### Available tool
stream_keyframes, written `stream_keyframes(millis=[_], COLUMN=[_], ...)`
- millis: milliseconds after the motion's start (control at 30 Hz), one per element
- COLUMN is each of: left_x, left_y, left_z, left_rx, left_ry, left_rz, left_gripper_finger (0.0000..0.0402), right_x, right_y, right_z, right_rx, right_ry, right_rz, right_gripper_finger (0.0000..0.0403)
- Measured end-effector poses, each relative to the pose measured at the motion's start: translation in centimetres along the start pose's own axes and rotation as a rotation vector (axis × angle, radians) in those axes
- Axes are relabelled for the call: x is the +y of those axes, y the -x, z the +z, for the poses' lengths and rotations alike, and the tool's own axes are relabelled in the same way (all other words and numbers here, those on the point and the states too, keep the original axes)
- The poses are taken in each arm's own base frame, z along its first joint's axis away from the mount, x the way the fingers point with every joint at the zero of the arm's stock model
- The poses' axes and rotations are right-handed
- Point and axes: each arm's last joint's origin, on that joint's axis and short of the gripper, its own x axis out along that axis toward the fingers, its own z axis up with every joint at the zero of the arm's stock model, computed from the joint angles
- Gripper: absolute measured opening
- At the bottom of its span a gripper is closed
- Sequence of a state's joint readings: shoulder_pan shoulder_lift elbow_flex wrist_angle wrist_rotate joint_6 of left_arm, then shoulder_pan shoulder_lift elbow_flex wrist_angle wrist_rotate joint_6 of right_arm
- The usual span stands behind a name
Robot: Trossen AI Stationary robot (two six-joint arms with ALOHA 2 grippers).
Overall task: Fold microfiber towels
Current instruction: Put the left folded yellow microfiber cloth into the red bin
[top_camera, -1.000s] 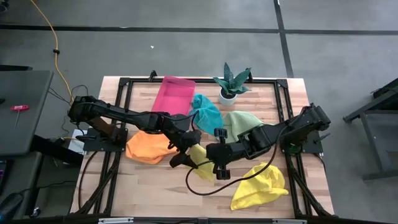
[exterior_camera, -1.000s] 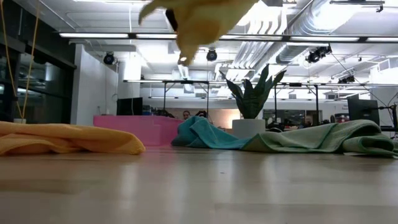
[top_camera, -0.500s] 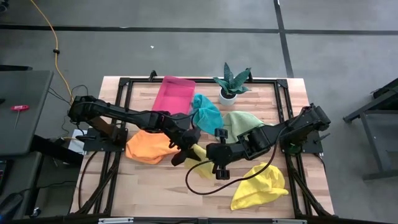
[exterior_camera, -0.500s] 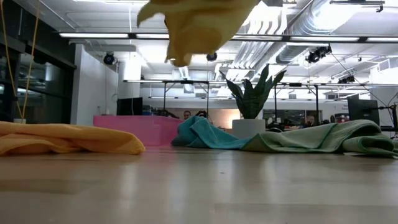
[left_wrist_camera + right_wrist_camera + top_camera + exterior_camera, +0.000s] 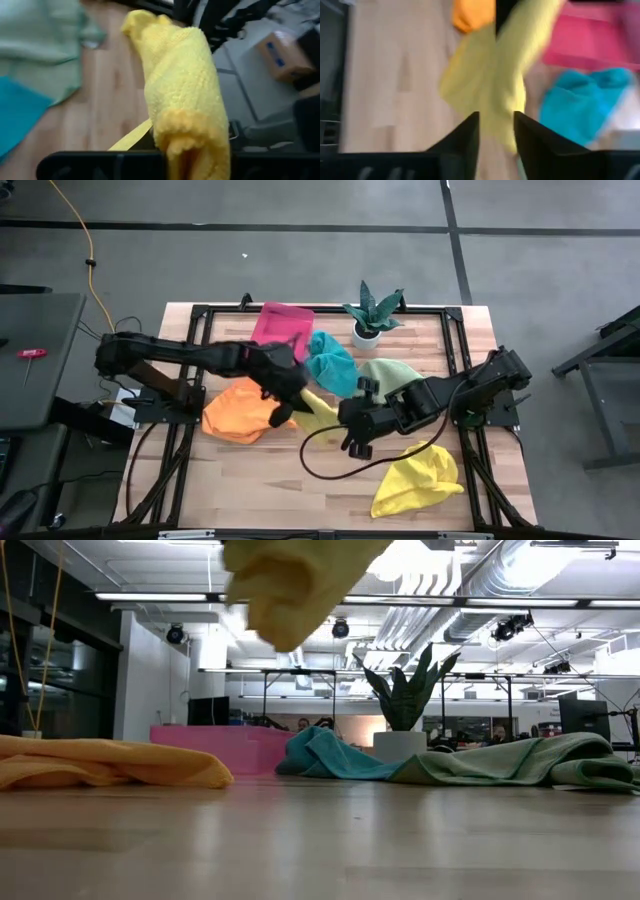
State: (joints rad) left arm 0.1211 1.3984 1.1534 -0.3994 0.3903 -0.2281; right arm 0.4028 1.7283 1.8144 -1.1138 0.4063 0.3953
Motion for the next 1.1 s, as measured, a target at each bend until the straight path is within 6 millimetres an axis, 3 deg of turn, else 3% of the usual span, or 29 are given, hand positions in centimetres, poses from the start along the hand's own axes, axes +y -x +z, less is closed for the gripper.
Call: stream_keyframes(millis=[200, 400, 567, 700, 800, 1100], left_x=[1.0, 3.1, 5.3, 7.3, 9.3, 16.8], left_y=[5.8, 11.8, 14.7, 15.4, 15.0, 11.9], left_z=[-0.7, -1.6, -2.2, -2.3, -2.2, -1.5], left_rx=[-0.004, -0.071, -0.109, -0.106, -0.090, 0.020], left_ry=[0.045, 0.162, 0.247, 0.271, 0.294, 0.460], left_rz=[0.190, 0.411, 0.479, 0.533, 0.542, 0.555], left_gripper_finger=[0.0001, 0.0001, 0.0000, 0.0000, 0.0000, 0.0000], right_x=[-0.8, -1.7, -3.2, -3.8, -4.3, -6.9], right_y=[0.3, 1.0, 1.7, 1.9, 1.4, -1.4], right_z=[-1.6, -3.4, -8.5, -12.9, -15.2, -19.0], right_rx=[0.147, 0.248, 0.265, 0.163, 0.080, -0.021], right_ry=[-0.002, -0.050, -0.289, -0.553, -0.675, -0.666], right_rz=[-0.099, -0.209, -0.201, -0.080, 0.012, 0.056], right_gripper_finger=[0.0195, 0.0208, 0.0209, 0.0209, 0.0209, 0.0209])
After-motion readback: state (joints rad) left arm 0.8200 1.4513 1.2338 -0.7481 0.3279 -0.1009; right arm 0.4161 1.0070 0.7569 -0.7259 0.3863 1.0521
